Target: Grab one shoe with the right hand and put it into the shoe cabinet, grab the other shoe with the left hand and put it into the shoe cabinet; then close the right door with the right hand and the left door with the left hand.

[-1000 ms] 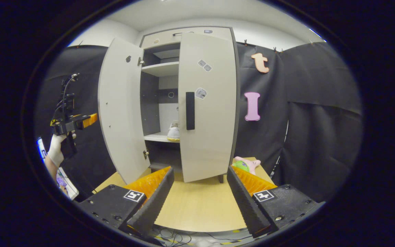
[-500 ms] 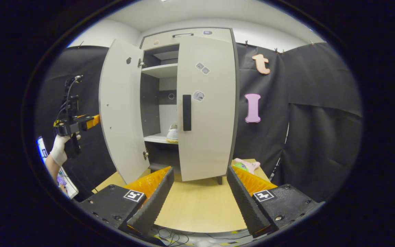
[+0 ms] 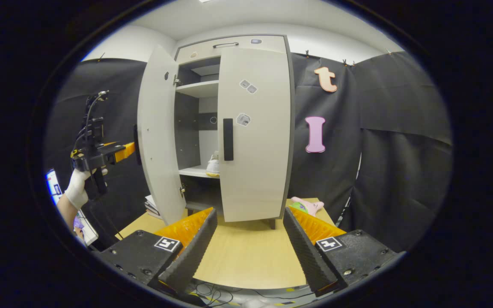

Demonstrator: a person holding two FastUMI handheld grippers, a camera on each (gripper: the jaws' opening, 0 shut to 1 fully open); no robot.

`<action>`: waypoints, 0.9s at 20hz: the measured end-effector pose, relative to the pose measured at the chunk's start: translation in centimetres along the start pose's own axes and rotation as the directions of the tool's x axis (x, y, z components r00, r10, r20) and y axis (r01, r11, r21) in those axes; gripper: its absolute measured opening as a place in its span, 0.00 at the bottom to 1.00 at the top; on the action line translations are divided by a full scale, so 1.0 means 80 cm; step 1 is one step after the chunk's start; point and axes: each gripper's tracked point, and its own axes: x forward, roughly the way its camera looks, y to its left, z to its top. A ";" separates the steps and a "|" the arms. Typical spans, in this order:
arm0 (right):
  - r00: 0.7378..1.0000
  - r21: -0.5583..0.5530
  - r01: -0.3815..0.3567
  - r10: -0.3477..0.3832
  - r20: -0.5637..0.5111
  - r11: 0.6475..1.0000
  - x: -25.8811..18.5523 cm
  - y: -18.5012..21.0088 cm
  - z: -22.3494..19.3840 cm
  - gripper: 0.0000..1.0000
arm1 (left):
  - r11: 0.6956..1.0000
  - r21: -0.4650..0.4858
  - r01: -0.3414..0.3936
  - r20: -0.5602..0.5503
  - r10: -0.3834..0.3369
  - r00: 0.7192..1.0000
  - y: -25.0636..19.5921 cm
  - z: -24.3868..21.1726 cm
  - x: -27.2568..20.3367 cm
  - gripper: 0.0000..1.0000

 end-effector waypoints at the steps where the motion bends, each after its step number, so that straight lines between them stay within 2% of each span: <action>1: 1.000 -0.003 0.004 -0.004 0.002 1.000 -0.001 -0.005 0.001 1.00 | 1.000 -0.016 0.018 0.000 -0.018 1.000 -0.015 0.000 0.001 0.89; 3: 1.000 -0.002 0.011 -0.011 -0.004 1.000 -0.002 -0.014 -0.001 1.00 | 0.998 -0.030 0.059 -0.001 -0.059 0.998 -0.048 0.004 0.006 0.89; 4: 1.000 -0.003 0.013 -0.013 -0.003 1.000 -0.003 -0.018 0.001 0.99 | 0.996 -0.037 0.081 -0.004 -0.082 0.997 -0.065 0.005 0.011 0.98; 5: 1.000 -0.006 0.017 -0.017 0.003 1.000 -0.004 -0.021 0.003 1.00 | 0.994 -0.041 0.097 -0.006 -0.097 0.995 -0.080 0.008 0.011 0.89; 8: 1.000 -0.006 0.028 -0.028 0.013 1.000 -0.014 -0.030 0.005 0.99 | 0.992 -0.050 0.119 -0.010 -0.120 0.993 -0.107 0.010 0.009 1.00; 9: 0.999 -0.004 0.030 -0.030 0.014 1.000 -0.017 -0.033 0.005 0.99 | 0.991 -0.048 0.128 -0.009 -0.128 0.992 -0.114 0.012 0.007 0.96; 10: 0.999 -0.003 0.032 -0.032 0.015 0.999 -0.020 -0.035 0.004 0.99 | 0.990 -0.040 0.134 -0.016 -0.134 0.991 -0.119 0.011 0.002 1.00; 11: 0.999 -0.005 0.032 -0.031 0.016 0.999 -0.020 -0.036 0.005 0.99 | 0.990 -0.030 0.138 -0.011 -0.138 0.990 -0.120 0.012 -0.006 0.96; 13: 0.999 -0.005 0.028 -0.028 0.015 1.000 -0.024 -0.036 0.004 1.00 | 0.990 -0.020 0.142 -0.019 -0.142 0.990 -0.123 0.009 -0.018 0.96; 14: 1.000 -0.005 0.027 -0.027 0.013 1.000 -0.024 -0.035 0.003 1.00 | 0.990 -0.025 0.141 -0.018 -0.141 0.990 -0.122 0.008 -0.027 1.00; 16: 1.000 0.001 0.025 -0.025 0.013 1.000 -0.025 -0.033 0.001 1.00 | 0.988 -0.046 0.145 -0.026 -0.146 0.989 -0.122 0.006 -0.044 0.89; 17: 1.000 0.008 0.023 -0.023 0.015 1.000 -0.025 -0.031 -0.001 1.00 | 0.988 -0.053 0.147 -0.029 -0.149 0.988 -0.120 0.005 -0.054 1.00; 18: 1.000 0.015 0.022 -0.022 0.020 1.000 -0.026 -0.027 0.000 1.00 | 0.987 -0.060 0.150 -0.033 -0.152 0.988 -0.120 0.004 -0.063 1.00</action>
